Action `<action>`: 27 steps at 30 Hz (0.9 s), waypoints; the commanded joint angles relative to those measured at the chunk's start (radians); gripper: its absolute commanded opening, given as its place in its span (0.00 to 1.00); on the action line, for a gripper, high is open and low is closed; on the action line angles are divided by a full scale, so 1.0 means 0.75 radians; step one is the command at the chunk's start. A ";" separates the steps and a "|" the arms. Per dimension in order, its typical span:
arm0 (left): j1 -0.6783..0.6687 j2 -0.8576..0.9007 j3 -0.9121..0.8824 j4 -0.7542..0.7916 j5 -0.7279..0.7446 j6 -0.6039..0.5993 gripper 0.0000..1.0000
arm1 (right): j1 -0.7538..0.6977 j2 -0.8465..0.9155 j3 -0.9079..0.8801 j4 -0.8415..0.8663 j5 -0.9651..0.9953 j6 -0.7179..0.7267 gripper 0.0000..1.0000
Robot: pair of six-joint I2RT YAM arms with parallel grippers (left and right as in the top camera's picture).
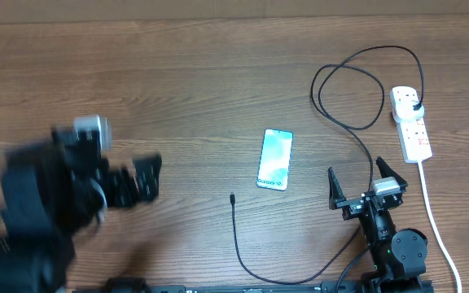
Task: Plug charger to phone and switch on socket
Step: 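Move the left gripper over the white phone and lower onto it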
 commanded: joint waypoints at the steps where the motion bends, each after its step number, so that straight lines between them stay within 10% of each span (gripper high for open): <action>1: -0.024 0.302 0.410 -0.142 0.110 0.031 1.00 | -0.003 -0.012 -0.015 0.004 -0.002 -0.010 1.00; 6: -0.155 0.729 0.976 -0.380 0.116 0.029 1.00 | -0.003 -0.012 -0.015 0.005 -0.002 -0.010 1.00; 12: -0.230 0.978 1.066 -0.303 0.128 -0.002 1.00 | -0.003 -0.012 -0.015 0.005 -0.002 -0.010 1.00; 13: -0.231 1.016 1.067 -0.305 0.135 -0.003 0.85 | -0.003 -0.012 -0.015 0.004 -0.002 -0.010 1.00; 15: -0.237 1.086 1.066 -0.316 0.164 -0.021 0.14 | -0.003 -0.012 -0.015 0.004 -0.002 -0.010 1.00; 16: -0.242 1.126 1.066 -0.335 0.167 -0.046 0.04 | -0.003 -0.012 -0.014 0.004 -0.002 -0.010 1.00; 27: -0.457 1.512 1.066 -0.478 0.104 -0.071 0.04 | -0.003 -0.012 -0.015 0.004 -0.002 -0.010 1.00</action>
